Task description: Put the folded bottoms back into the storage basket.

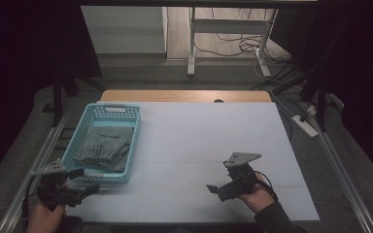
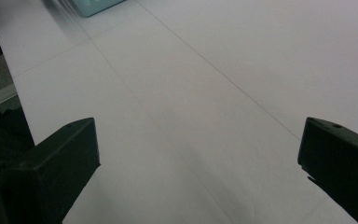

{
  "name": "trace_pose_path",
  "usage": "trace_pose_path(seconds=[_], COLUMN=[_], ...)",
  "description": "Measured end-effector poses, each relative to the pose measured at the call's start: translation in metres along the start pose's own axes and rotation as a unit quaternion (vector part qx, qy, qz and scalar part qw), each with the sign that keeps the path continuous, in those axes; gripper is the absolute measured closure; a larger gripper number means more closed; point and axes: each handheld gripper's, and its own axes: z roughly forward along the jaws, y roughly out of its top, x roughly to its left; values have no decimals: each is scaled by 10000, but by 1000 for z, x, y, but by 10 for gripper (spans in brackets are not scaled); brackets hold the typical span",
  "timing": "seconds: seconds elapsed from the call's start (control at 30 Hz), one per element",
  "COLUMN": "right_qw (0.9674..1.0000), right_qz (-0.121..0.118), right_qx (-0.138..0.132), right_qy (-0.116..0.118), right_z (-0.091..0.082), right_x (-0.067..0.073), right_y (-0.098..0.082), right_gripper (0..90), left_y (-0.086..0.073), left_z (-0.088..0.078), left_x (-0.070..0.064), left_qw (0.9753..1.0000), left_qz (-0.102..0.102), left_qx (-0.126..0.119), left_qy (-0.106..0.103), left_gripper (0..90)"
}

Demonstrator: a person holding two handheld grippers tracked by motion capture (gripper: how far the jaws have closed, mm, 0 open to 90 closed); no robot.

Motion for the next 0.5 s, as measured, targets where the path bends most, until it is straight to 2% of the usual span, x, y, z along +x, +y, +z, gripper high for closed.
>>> trace_pose_path(seconds=[0.3, 0.5], right_qw=[9994, 9983], right_qz=[321, 469], right_qx=[-27, -121], right_qy=[-143, -338], right_z=[-21, -38], right_x=[-2, -4], right_y=[-17, -29], right_gripper=[0, 0], left_y=[0, 0], left_z=[0, 1], left_x=[0, 0], left_qw=[10000, 10000], left_qz=[-7, -21], left_qx=[17, 22], left_qy=[-7, -3], left_gripper=[4, 4])
